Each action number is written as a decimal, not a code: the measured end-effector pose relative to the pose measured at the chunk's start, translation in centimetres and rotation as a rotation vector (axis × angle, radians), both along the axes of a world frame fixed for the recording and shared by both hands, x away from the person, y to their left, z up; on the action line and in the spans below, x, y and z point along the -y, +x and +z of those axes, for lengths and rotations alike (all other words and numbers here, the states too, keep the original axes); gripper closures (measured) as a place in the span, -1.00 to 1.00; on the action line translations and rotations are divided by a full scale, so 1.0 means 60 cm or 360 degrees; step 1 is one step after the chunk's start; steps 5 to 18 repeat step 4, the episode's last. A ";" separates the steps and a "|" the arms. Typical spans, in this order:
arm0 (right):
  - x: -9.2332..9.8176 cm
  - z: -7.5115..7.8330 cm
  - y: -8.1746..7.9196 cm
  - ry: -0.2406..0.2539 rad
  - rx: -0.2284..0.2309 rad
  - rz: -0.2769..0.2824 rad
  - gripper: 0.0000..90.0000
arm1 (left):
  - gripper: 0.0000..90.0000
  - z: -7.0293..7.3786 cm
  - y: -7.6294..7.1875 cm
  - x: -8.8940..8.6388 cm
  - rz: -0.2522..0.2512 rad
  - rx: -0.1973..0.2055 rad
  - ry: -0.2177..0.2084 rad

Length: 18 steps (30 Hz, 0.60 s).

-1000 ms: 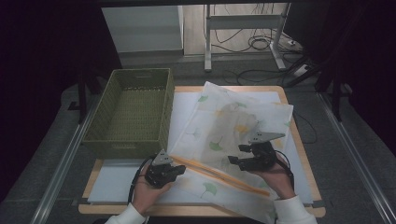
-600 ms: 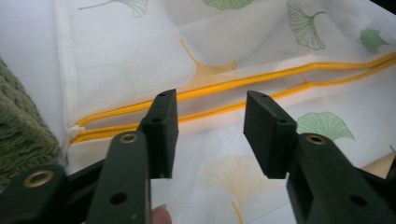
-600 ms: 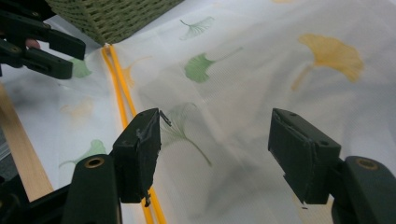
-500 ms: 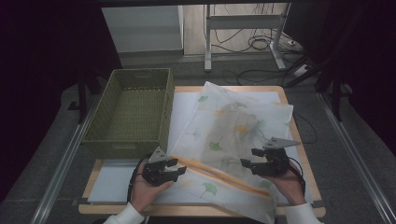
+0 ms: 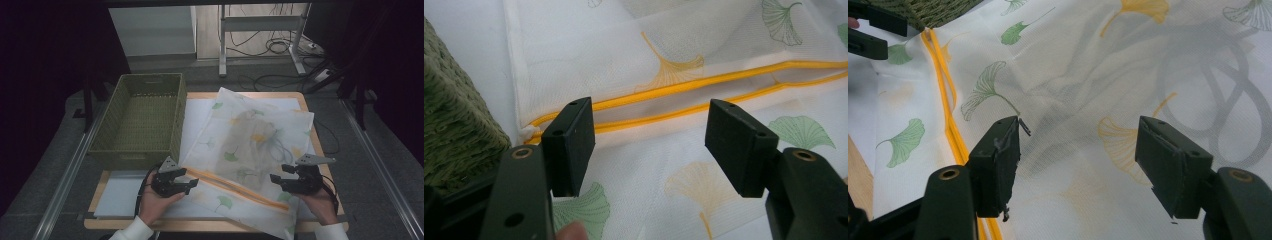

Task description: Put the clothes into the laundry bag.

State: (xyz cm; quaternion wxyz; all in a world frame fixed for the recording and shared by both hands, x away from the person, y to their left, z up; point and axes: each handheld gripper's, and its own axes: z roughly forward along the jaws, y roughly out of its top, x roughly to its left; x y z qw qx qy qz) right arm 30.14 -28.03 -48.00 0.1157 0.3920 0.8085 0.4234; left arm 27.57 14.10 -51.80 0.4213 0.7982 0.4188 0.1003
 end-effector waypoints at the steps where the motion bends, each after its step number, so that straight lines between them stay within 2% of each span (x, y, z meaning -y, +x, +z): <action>1: 0.000 0.001 0.000 0.0002 -0.0001 0.0002 -0.25 | -0.21 0.000 0.000 0.000 0.0003 -0.0002 0.0000; 4: 0.001 0.001 0.001 0.0009 0.0007 -0.0009 -0.27 | -0.24 -0.003 0.002 0.000 -0.0012 -0.0006 0.0024; 18: 0.001 0.001 0.001 0.0009 0.0007 -0.0009 -0.27 | -0.24 -0.003 0.002 0.000 -0.0012 -0.0006 0.0024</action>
